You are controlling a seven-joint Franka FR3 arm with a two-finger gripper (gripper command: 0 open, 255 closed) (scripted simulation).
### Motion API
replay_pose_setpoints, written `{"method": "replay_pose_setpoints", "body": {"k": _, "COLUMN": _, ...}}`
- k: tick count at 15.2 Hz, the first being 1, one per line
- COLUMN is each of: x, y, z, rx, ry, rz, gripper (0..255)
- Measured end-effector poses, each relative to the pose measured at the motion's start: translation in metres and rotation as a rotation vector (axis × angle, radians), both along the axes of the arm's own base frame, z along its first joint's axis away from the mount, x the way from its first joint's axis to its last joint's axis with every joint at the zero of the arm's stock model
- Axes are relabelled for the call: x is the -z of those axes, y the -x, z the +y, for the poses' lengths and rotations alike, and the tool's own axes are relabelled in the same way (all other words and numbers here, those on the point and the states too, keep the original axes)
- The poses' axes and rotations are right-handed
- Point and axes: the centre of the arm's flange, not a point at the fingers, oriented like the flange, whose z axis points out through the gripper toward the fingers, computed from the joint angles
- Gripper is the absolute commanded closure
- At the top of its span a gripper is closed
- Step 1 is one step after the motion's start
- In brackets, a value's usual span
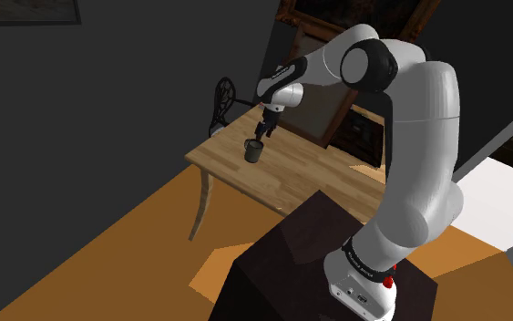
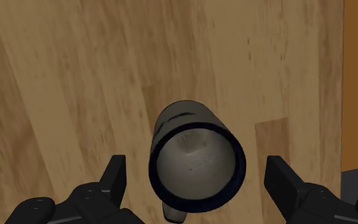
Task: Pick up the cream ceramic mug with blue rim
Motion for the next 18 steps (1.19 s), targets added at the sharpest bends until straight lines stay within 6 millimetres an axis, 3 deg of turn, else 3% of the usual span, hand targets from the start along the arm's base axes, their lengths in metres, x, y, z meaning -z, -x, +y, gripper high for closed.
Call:
{"method": "replay_pose_setpoints", "body": {"k": 4, "x": 0.027, "y": -0.023, "z": -0.018, "rx": -0.01, "ry": -0.005, "rz": 0.0, "gripper": 0}}
{"method": "replay_pose_setpoints", "body": {"k": 11, "x": 0.064, "y": -0.025, "z": -0.02, "rx": -0.011, "ry": -0.006, "rz": 0.0, "gripper": 0}}
{"method": "replay_pose_setpoints", "body": {"k": 12, "x": 0.066, "y": -0.024, "z": -0.02, "rx": -0.011, "ry": -0.006, "rz": 0.0, "gripper": 255}}
{"method": "replay_pose_setpoints", "body": {"k": 18, "x": 0.067, "y": -0.024, "z": -0.02, "rx": -0.011, "ry": -0.006, "rz": 0.0, "gripper": 255}}
